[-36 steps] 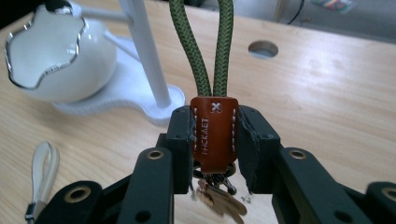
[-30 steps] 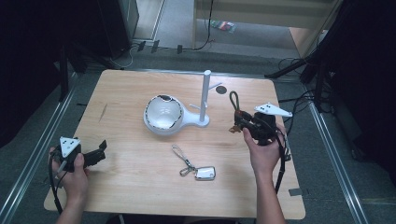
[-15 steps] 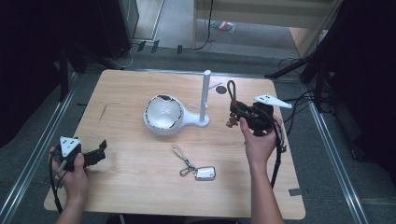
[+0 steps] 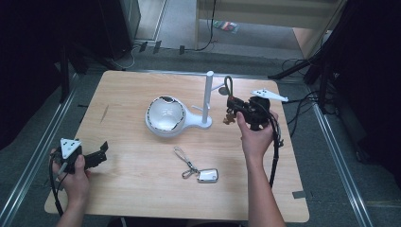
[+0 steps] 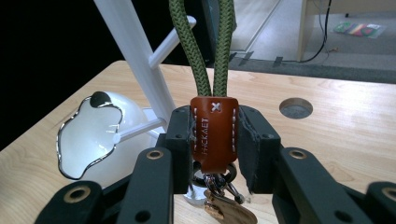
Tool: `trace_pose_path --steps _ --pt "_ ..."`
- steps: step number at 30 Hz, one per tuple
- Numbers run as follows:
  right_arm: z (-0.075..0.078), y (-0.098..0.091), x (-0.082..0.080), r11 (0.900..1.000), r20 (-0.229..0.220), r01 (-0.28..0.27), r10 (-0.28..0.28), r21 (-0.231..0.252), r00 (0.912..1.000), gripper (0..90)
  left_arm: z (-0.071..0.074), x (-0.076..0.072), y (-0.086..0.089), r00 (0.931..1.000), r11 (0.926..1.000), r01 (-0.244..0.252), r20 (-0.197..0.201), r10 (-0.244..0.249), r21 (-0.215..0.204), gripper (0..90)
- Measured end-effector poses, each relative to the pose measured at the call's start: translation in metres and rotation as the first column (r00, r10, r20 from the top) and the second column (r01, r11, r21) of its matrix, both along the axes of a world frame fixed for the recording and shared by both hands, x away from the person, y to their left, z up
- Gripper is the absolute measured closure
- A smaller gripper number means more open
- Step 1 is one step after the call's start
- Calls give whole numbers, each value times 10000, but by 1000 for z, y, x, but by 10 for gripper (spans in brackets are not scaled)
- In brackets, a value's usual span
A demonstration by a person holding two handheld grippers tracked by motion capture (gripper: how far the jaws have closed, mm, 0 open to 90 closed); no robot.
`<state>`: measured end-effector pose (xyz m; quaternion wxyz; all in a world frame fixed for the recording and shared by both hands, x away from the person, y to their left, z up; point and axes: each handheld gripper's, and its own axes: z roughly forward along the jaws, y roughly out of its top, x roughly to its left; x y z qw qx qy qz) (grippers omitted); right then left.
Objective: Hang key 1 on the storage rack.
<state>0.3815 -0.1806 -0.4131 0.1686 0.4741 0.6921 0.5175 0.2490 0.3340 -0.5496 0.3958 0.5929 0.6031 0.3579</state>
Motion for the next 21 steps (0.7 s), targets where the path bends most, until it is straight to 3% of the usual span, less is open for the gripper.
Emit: trace_pose_path --steps 7,16,21 --pt "-6 6 5 10000 -106 -6 5 -28 9999 687 0 0 0 10000 10000 20 -13 -20 18 0" --pt "-12 10 11 9990 -347 -270 283 364 9990 686 0 0 0 10000 10000 45 -24 -45 -20 0" --pt "-16 15 12 9987 -399 -433 443 256 9982 686 0 0 0 10000 10000 47 -22 -47 -65 0"
